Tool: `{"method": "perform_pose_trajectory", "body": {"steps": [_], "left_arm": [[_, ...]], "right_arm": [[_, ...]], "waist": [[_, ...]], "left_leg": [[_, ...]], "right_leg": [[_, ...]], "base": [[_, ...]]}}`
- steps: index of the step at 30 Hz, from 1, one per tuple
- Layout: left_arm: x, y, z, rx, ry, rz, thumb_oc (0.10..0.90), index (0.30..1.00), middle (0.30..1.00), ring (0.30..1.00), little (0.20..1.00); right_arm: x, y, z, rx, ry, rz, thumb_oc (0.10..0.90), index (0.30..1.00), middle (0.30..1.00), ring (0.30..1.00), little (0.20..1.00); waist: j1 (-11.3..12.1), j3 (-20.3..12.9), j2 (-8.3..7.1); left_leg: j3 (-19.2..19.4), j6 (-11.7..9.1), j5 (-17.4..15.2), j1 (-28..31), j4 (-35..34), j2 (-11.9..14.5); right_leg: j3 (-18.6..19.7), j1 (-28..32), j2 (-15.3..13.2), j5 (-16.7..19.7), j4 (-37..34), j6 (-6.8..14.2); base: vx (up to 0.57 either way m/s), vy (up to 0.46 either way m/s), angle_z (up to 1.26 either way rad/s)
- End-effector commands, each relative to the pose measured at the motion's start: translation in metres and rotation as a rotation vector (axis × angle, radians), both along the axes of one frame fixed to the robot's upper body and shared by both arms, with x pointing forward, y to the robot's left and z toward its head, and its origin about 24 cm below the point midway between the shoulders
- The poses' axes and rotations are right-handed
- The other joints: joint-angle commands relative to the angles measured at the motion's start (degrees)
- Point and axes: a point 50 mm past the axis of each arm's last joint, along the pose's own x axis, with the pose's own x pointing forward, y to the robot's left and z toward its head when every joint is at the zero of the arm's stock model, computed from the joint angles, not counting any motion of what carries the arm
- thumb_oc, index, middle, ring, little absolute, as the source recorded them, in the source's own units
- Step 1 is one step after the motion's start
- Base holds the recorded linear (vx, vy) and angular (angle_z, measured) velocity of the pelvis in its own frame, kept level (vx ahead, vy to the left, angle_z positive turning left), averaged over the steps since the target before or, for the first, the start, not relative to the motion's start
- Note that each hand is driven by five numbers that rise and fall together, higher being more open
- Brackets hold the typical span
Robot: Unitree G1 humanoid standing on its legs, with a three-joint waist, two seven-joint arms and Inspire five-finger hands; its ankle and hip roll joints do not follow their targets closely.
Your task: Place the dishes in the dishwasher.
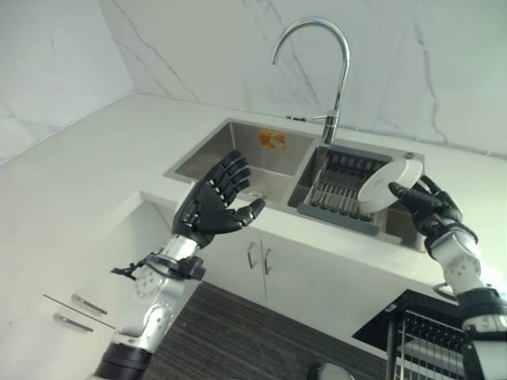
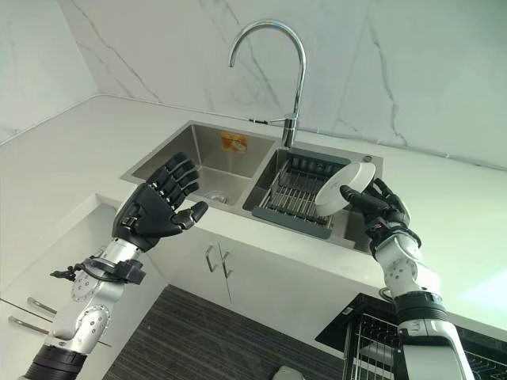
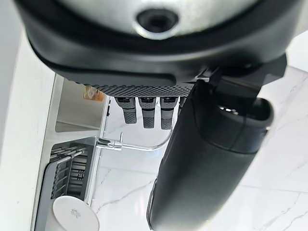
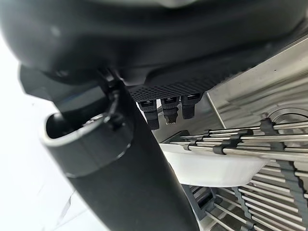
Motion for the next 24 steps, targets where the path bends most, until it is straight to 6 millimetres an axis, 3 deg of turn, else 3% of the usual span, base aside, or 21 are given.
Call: {"method": "perform_pose_trajectory", "body": {"steps": [1,14,15,18,19,21,24], "left_arm": [[0.001,-0.003,0.052,0.014,-0.240,-0.028,0.800,0.900,0.900,0.900,0.900],[0.001,0.002,0.045,0.013,-0.194,-0.023,0.800,0.900,0.900,0.900,0.900],[0.000,0.001,0.044,0.013,-0.187,-0.031,0.800,0.900,0.900,0.900,0.900],[0.001,0.000,0.043,0.016,-0.177,-0.044,0.800,0.900,0.900,0.900,0.900],[0.000,0.000,0.042,0.015,-0.171,-0.048,0.800,0.900,0.900,0.900,0.900],[0.000,0.000,0.041,0.012,-0.164,-0.053,0.800,0.900,0.900,0.900,0.900],[0.000,-0.001,0.037,0.012,-0.146,-0.072,0.800,0.900,0.900,0.900,0.900]], "right_arm": [[0.024,-0.004,0.080,-0.056,-0.260,0.027,0.800,0.900,0.900,0.900,0.900],[0.035,-0.021,0.092,-0.014,-0.170,0.019,0.800,0.900,0.900,0.900,0.900],[0.037,-0.022,0.093,0.026,-0.154,0.015,0.598,0.596,0.596,0.596,0.596],[0.040,-0.025,0.095,0.057,-0.133,0.013,0.536,0.505,0.505,0.505,0.505],[0.041,-0.025,0.096,0.066,-0.126,0.015,0.444,0.366,0.366,0.366,0.366],[0.042,-0.027,0.098,0.073,-0.116,0.008,0.400,0.300,0.300,0.300,0.300],[0.043,-0.030,0.102,0.079,-0.077,0.011,0.400,0.300,0.300,0.300,0.300]], "waist": [[0.5,-1.5,-2.50],[2.8,-2.0,-2.56],[3.3,-2.0,-2.53],[3.9,-2.2,-2.49],[4.1,-2.2,-2.42],[4.4,-2.3,-2.34],[5.0,-2.4,-2.19]], "left_leg": [[5.4,2.8,-10.2,1.5,6.6,0.6],[5.2,1.8,-9.0,0.6,6.6,1.4],[5.0,1.7,-8.8,0.5,6.6,1.4],[4.7,1.6,-8.7,0.3,6.6,1.4],[4.7,1.6,-8.6,0.3,6.6,1.4],[4.6,1.6,-8.5,0.2,6.6,1.4],[4.4,1.6,-8.3,0.1,6.6,1.4]], "right_leg": [[-0.9,4.4,-2.0,4.4,-8.9,5.8],[-1.9,6.1,-1.5,2.8,-8.9,4.8],[-2.1,6.4,-1.5,2.5,-8.9,4.7],[-2.2,6.6,-1.3,2.3,-8.9,4.5],[-2.2,6.7,-1.3,2.2,-8.9,4.5],[-2.2,6.9,-1.2,2.0,-8.9,4.4],[-2.2,7.3,-0.9,1.7,-8.9,4.1]], "base": [[0.00,-0.005,0.03],[0.01,-0.018,0.05],[-0.01,-0.016,0.03],[-0.01,-0.014,0.04],[0.00,0.000,0.00],[0.00,0.000,0.00],[0.00,0.000,0.00]]}}
